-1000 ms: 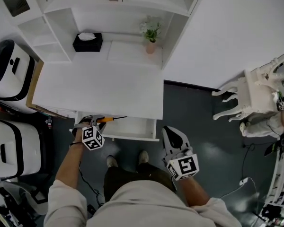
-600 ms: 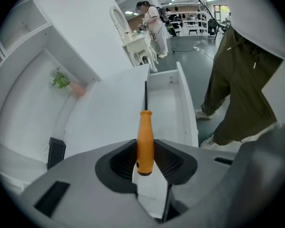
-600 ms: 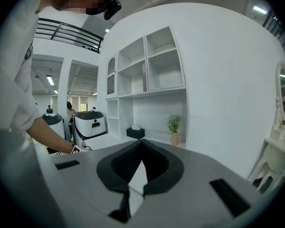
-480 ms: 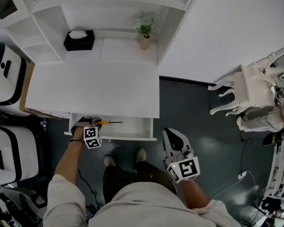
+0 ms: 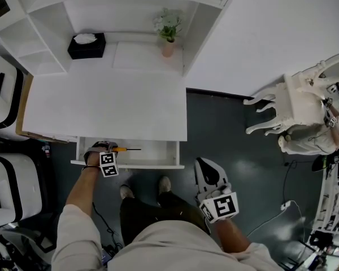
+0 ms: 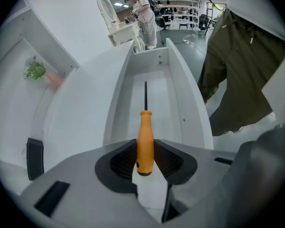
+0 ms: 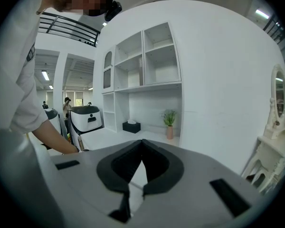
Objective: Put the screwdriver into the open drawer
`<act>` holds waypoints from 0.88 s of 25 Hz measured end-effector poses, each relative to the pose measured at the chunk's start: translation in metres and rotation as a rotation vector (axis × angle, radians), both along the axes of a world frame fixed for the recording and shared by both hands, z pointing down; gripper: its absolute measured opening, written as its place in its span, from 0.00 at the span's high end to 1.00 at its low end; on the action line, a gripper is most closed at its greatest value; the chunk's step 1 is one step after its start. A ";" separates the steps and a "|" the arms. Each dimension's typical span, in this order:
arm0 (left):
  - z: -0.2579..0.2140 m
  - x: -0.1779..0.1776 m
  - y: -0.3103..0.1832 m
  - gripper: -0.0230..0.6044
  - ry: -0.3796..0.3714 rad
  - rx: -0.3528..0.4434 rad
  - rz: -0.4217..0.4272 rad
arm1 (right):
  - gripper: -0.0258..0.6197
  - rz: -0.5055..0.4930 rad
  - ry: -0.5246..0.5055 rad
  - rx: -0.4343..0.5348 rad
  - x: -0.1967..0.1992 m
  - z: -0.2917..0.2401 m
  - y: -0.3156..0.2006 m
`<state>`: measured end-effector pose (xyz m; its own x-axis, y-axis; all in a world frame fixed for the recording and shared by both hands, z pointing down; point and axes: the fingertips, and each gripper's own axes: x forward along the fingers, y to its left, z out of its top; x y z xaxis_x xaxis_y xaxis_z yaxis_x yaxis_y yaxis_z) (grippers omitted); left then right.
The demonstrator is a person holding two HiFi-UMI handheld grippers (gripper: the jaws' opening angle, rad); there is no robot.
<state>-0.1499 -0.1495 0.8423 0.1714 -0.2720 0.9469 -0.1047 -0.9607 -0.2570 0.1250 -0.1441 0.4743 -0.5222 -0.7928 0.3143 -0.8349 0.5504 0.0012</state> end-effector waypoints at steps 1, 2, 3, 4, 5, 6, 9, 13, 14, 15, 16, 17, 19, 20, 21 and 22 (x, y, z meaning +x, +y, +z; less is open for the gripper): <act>0.005 0.000 0.000 0.78 -0.005 -0.006 0.004 | 0.96 0.001 0.002 -0.002 0.000 0.001 0.000; 0.010 -0.001 0.001 0.78 -0.011 -0.014 0.009 | 0.96 0.002 0.004 -0.004 0.000 0.002 0.000; 0.014 -0.002 0.001 0.78 -0.018 -0.021 0.014 | 0.96 0.004 0.007 -0.006 0.000 0.003 0.000; 0.019 -0.003 0.001 0.78 -0.022 -0.029 0.017 | 0.96 0.006 0.010 -0.007 0.000 0.004 0.001; 0.023 -0.004 0.000 0.78 -0.024 -0.034 0.016 | 0.96 0.009 0.013 -0.009 0.001 0.006 0.001; 0.027 -0.004 -0.001 0.78 -0.022 -0.038 0.014 | 0.96 0.012 0.016 -0.011 0.001 0.007 0.001; 0.037 -0.004 -0.005 0.78 -0.022 -0.051 0.014 | 0.96 0.021 0.028 -0.021 0.004 0.012 0.001; 0.052 -0.003 -0.005 0.78 -0.032 -0.082 0.021 | 0.96 0.031 0.040 -0.034 0.007 0.018 0.001; 0.055 -0.003 -0.005 0.78 -0.033 -0.089 0.019 | 0.96 0.032 0.043 -0.036 0.008 0.020 0.000; 0.058 -0.003 -0.006 0.78 -0.034 -0.095 0.017 | 0.96 0.033 0.045 -0.038 0.008 0.021 0.000; 0.060 -0.003 -0.006 0.78 -0.034 -0.099 0.017 | 0.96 0.034 0.047 -0.040 0.008 0.022 -0.001; 0.061 -0.002 -0.007 0.78 -0.034 -0.103 0.022 | 0.96 0.034 0.048 -0.042 0.008 0.023 -0.002; 0.063 0.000 -0.007 0.78 -0.036 -0.111 0.037 | 0.96 0.035 0.052 -0.044 0.009 0.025 -0.003; 0.065 0.001 -0.006 0.78 -0.036 -0.114 0.043 | 0.96 0.036 0.054 -0.045 0.010 0.026 -0.003; 0.066 0.002 -0.006 0.78 -0.036 -0.117 0.047 | 0.96 0.037 0.056 -0.048 0.011 0.027 -0.003; 0.068 0.002 -0.006 0.78 -0.037 -0.121 0.048 | 0.96 0.039 0.058 -0.050 0.011 0.028 -0.003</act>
<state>-0.1482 -0.1552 0.9100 0.1455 -0.1480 0.9782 -0.0504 -0.9886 -0.1421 0.1362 -0.1475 0.5019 -0.4715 -0.7944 0.3830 -0.8548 0.5184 0.0230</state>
